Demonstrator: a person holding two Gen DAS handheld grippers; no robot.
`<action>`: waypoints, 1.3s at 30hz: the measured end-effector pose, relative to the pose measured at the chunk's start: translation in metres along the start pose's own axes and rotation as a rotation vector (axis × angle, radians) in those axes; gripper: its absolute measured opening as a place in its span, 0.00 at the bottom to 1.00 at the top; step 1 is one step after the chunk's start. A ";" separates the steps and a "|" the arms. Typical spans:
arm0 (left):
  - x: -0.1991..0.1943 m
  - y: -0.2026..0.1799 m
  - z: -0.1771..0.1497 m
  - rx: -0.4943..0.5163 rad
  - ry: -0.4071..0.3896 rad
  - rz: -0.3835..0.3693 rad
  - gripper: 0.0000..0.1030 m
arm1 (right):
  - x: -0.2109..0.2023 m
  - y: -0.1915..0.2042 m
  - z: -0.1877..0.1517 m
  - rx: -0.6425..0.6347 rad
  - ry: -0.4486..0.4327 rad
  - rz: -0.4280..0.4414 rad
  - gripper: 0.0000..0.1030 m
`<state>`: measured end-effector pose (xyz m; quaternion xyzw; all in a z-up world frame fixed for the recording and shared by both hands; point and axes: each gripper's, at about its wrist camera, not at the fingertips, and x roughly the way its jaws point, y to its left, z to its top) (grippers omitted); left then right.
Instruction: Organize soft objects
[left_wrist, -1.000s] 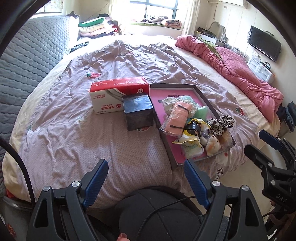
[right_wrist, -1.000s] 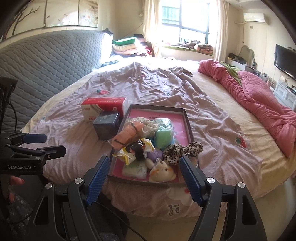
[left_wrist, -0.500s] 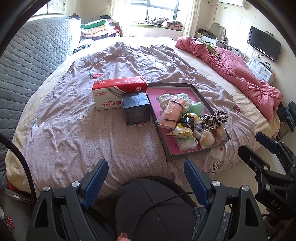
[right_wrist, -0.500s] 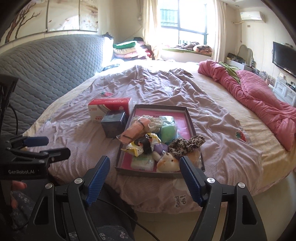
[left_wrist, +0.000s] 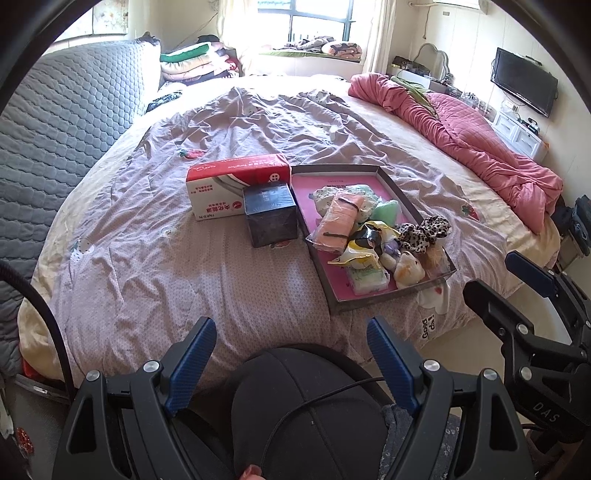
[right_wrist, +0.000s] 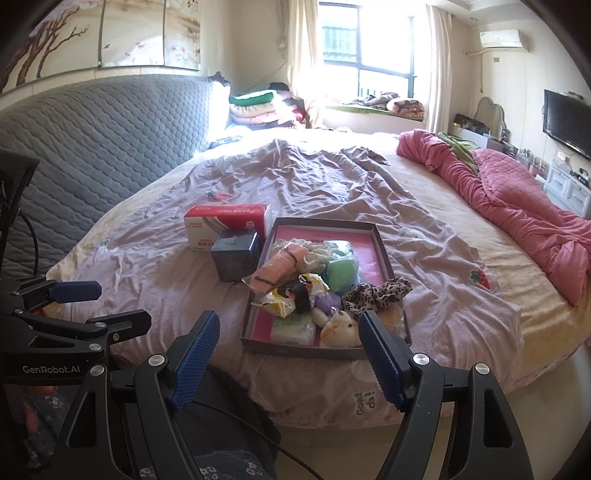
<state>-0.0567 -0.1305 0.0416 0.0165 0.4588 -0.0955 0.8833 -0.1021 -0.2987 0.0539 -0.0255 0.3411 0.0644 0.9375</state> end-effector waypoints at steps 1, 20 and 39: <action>0.000 0.001 0.000 -0.001 0.001 0.001 0.81 | 0.000 0.000 0.000 -0.001 -0.001 0.004 0.76; -0.004 0.003 -0.004 0.011 0.003 0.006 0.81 | -0.001 0.003 0.000 0.004 0.006 -0.004 0.76; -0.002 0.002 -0.006 0.014 0.019 0.029 0.81 | 0.001 -0.004 -0.001 0.021 0.005 -0.011 0.77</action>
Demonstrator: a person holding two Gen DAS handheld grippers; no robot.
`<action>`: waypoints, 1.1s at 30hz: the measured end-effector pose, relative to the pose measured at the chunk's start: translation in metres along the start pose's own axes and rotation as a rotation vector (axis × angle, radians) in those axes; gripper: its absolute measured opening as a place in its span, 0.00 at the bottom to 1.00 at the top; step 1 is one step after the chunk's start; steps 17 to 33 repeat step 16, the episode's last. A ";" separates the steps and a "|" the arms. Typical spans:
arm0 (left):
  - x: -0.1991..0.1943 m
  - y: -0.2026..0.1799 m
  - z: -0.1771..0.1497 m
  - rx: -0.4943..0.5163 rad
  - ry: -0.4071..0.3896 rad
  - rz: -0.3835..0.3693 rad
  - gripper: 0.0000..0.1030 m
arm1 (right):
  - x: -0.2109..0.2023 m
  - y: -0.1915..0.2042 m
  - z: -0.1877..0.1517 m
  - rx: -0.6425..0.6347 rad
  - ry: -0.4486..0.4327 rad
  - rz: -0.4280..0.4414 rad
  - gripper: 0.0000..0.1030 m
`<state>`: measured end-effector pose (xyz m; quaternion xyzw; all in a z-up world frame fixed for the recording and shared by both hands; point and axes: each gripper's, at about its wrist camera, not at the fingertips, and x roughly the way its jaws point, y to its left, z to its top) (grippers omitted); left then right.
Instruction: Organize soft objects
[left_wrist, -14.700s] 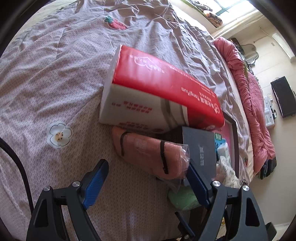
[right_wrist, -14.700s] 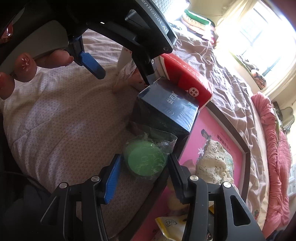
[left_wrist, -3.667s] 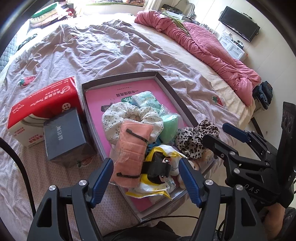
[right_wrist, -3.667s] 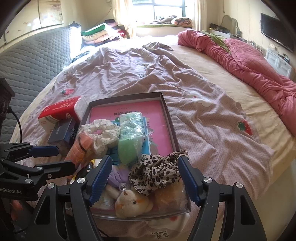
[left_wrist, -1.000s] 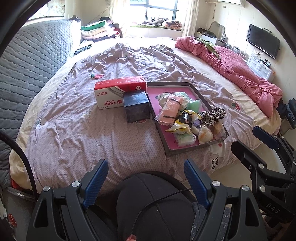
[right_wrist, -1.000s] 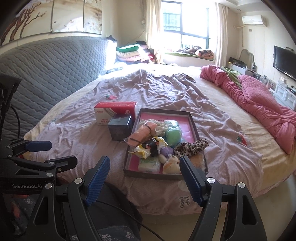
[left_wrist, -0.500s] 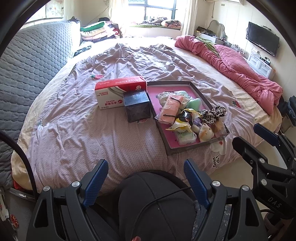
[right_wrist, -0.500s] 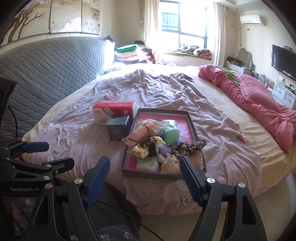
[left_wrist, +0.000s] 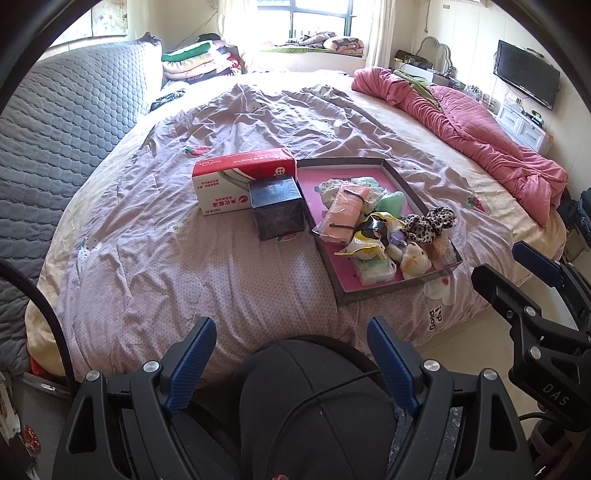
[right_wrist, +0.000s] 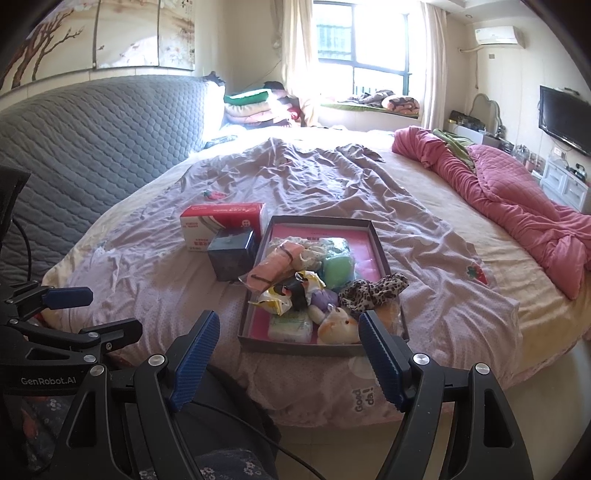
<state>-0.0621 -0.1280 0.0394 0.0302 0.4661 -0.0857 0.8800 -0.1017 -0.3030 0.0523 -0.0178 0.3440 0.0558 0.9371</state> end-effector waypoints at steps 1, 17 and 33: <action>0.000 0.000 0.000 0.000 0.001 -0.001 0.81 | 0.000 0.000 0.000 0.000 0.001 0.000 0.77; 0.029 0.012 -0.006 -0.030 0.053 -0.020 0.81 | 0.017 -0.020 -0.009 0.053 0.035 -0.014 0.77; 0.029 0.012 -0.006 -0.030 0.053 -0.020 0.81 | 0.017 -0.020 -0.009 0.053 0.035 -0.014 0.77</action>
